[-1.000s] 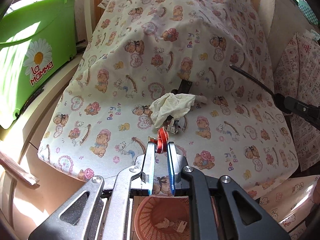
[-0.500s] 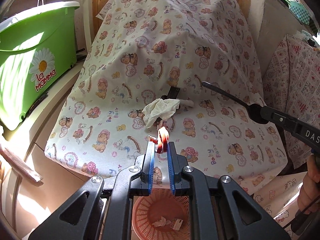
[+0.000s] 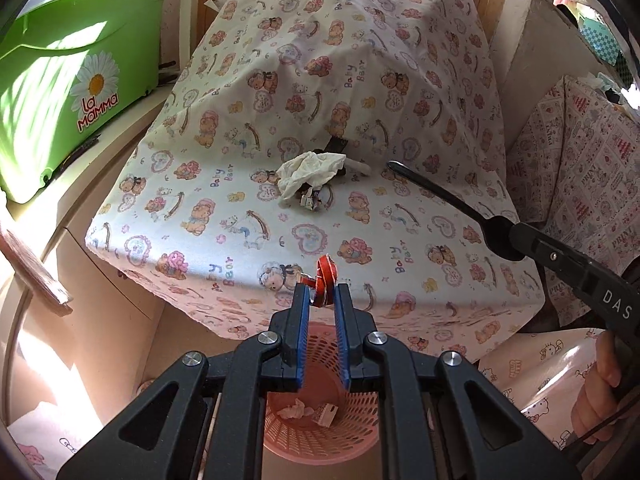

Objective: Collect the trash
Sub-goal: 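Carry the cap and spoon over the wastebasket and release them inside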

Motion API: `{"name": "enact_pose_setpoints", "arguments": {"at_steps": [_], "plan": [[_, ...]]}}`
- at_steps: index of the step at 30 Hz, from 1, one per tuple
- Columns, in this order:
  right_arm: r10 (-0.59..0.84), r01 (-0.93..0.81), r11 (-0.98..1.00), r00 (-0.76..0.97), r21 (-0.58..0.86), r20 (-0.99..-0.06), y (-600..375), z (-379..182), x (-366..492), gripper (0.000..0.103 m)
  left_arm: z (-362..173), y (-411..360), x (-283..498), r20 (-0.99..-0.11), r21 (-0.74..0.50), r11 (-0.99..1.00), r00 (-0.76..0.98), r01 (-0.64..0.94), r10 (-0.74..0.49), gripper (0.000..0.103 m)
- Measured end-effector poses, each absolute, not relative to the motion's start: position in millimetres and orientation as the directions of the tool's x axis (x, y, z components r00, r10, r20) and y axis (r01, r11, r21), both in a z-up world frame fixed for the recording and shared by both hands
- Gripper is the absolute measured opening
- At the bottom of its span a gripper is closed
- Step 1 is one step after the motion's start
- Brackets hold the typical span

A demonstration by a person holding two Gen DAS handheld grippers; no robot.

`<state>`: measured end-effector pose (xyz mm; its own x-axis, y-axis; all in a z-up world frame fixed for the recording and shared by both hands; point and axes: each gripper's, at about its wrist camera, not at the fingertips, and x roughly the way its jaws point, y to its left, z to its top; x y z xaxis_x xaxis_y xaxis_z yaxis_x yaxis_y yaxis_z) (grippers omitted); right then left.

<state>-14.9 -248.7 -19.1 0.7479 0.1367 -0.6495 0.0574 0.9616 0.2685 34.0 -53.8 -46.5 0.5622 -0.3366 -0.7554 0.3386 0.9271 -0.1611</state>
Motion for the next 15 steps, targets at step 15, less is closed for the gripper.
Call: {"name": "enact_pose_setpoints", "arguments": {"at_steps": [15], "plan": [[0.150,-0.123,0.988,0.578,0.096,-0.802,-180.0,-66.0,-14.5,0.003,-42.3,-34.0,39.2,-0.753,-0.176,0.940,0.575,0.291,-0.319,0.012]]}}
